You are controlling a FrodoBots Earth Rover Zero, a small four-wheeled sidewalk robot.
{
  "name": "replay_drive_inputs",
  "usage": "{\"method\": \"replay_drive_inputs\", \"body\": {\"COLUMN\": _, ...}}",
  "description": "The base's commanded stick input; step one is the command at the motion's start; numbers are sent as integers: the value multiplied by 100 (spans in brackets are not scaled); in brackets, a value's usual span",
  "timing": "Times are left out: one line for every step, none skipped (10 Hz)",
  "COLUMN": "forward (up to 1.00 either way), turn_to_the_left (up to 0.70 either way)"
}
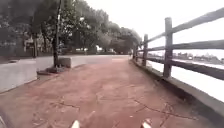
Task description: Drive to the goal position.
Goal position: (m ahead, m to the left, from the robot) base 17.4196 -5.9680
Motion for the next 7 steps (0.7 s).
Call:
{"method": "replay_drive_inputs", "body": {"forward": 50, "turn_to_the_left": 0}}
{"method": "replay_drive_inputs", "body": {"forward": 50, "turn_to_the_left": 0}}
{"method": "replay_drive_inputs", "body": {"forward": 50, "turn_to_the_left": 0}}
{"method": "replay_drive_inputs", "body": {"forward": 50, "turn_to_the_left": 0}}
{"method": "replay_drive_inputs", "body": {"forward": 50, "turn_to_the_left": 0}}
{"method": "replay_drive_inputs", "body": {"forward": 50, "turn_to_the_left": 0}}
{"method": "replay_drive_inputs", "body": {"forward": 50, "turn_to_the_left": 0}}
